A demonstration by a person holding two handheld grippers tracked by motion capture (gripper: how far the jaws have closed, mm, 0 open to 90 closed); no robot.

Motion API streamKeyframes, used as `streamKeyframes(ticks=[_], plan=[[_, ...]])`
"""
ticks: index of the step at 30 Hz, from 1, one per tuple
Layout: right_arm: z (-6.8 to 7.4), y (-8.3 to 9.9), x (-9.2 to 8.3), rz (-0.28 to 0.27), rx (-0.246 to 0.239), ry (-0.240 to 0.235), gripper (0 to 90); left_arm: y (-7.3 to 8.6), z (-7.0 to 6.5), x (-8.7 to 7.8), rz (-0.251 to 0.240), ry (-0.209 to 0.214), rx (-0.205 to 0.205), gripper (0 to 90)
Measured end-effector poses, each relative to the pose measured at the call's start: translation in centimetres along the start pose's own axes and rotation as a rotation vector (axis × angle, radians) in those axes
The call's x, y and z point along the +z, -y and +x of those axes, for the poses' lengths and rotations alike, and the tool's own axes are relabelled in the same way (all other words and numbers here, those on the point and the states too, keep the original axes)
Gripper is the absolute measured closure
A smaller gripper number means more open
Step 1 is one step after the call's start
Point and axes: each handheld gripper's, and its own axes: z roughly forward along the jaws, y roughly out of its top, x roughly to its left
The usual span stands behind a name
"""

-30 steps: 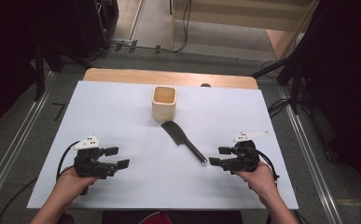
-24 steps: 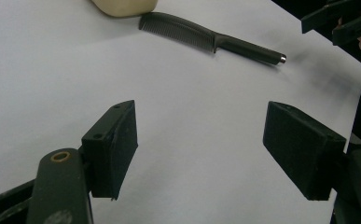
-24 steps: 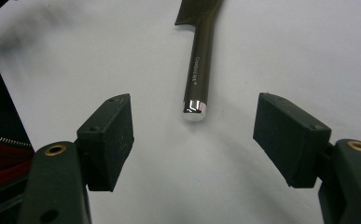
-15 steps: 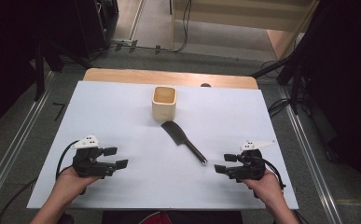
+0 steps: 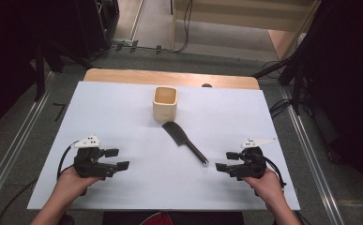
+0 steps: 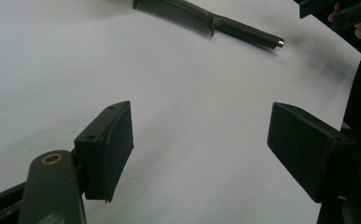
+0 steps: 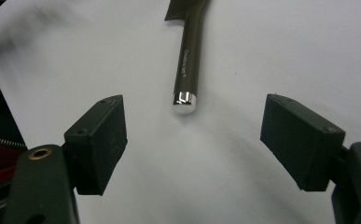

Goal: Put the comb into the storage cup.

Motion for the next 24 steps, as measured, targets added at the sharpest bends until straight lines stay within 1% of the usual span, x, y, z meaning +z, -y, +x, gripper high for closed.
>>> streamKeyframes(ticks=[1, 4, 6, 7, 8, 12, 14, 17, 24], plan=[[0.0, -0.1, 0.0, -0.004, 0.003, 0.002, 19.8, 0.0, 0.0, 0.0, 0.002, 0.005, -0.009, 24.0], [0.1, -0.7, -0.1, -0.015, 0.035, 0.016, 18.0, 0.0, 0.0, 0.0, 0.002, 0.003, -0.014, 24.0], [0.2, -0.9, 0.0, -0.023, 0.038, 0.026, 17.7, 0.0, 0.1, 0.0, 0.004, 0.002, -0.018, 24.0], [0.2, -1.1, 0.0, -0.029, 0.049, 0.031, 17.5, -0.1, 0.1, 0.0, 0.004, 0.001, -0.019, 24.0], [0.3, -1.5, 0.3, -0.038, 0.071, 0.027, 17.6, 0.0, 0.1, 0.0, 0.001, 0.002, -0.020, 24.0], [0.6, -2.2, 0.7, -0.030, 0.062, 0.034, 17.8, -0.1, 0.1, 0.0, -0.005, -0.001, -0.019, 24.0], [0.7, -2.5, 1.0, -0.027, 0.060, 0.037, 18.0, -0.1, 0.1, -0.1, -0.013, 0.000, -0.036, 24.0], [0.8, -3.0, 1.3, -0.021, 0.051, 0.042, 18.4, -0.2, 0.1, -0.1, -0.020, 0.001, -0.041, 24.0], [1.0, -4.2, 2.1, -0.029, 0.040, 0.050, 18.4, -0.2, 0.2, -0.1, -0.013, 0.003, -0.049, 24.0]])
